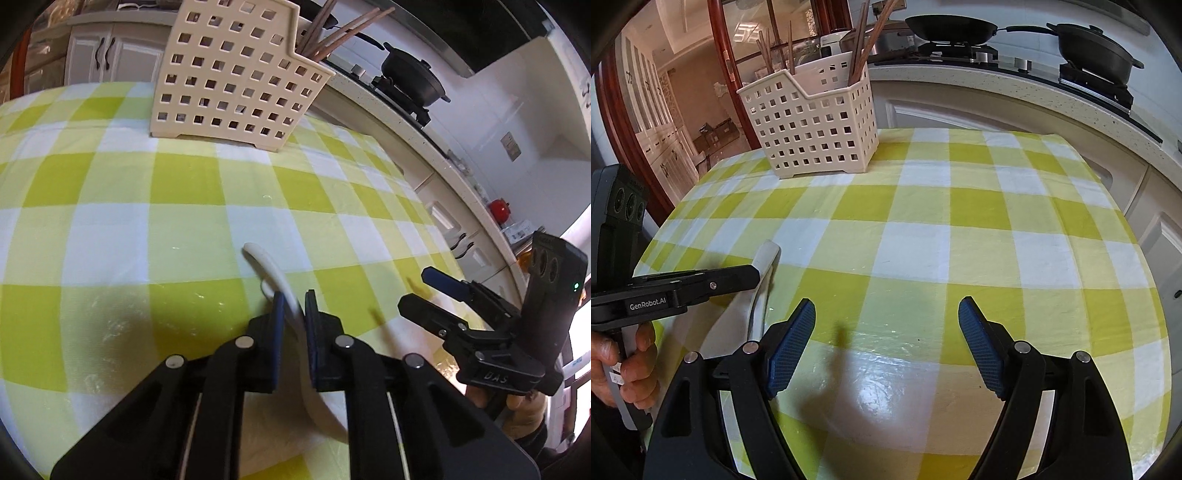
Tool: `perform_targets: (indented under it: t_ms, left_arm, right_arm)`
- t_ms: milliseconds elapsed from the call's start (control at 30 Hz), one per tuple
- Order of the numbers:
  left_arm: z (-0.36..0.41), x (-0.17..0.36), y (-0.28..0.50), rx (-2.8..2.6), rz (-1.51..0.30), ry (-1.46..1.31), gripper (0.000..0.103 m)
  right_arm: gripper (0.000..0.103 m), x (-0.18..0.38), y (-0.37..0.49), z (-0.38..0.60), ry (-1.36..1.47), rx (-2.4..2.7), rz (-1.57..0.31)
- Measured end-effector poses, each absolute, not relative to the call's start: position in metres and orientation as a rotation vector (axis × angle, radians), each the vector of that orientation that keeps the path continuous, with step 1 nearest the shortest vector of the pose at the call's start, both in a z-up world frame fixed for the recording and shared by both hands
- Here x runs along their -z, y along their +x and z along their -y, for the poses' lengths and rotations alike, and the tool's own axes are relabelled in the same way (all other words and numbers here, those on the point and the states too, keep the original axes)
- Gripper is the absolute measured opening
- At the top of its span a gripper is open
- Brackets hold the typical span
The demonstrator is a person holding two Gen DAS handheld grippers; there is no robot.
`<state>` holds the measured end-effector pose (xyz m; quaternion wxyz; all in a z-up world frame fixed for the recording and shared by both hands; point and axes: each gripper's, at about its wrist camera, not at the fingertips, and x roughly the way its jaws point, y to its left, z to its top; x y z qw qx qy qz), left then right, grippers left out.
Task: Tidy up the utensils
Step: 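Move both tools down to the white spoons on the cloth, then close the left tool on a white spoon handle while the right tool grasps another spoon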
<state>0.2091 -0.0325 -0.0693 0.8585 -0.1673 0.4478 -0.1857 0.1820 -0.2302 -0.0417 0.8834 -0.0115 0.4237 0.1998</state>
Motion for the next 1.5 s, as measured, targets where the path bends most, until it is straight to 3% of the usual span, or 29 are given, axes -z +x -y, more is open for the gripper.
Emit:
perform_targets:
  t_ms: [300, 567, 933, 1167, 1500]
  left_arm:
    - [0.002, 0.057, 0.19, 0.3, -0.908, -0.282, 0.006]
    - [-0.027, 0.059, 0.178, 0.237, -0.892, -0.272, 0.006]
    - [-0.034, 0.064, 0.176, 0.238, -0.886, -0.293, 0.006]
    - [-0.036, 0.066, 0.176, 0.242, -0.886, -0.304, 0.006]
    - [-0.036, 0.066, 0.176, 0.243, -0.886, -0.306, 0.006]
  right_arm:
    - [0.074, 0.031, 0.169, 0.194, -0.083, -0.519, -0.883]
    - [0.05, 0.041, 0.178, 0.16, -0.09, -0.566, -0.941]
    - [0.032, 0.051, 0.182, 0.13, -0.156, -0.603, -0.973]
    - [0.024, 0.049, 0.185, 0.133, -0.138, -0.595, -0.97]
    - [0.019, 0.052, 0.185, 0.132, -0.157, -0.6, -0.96]
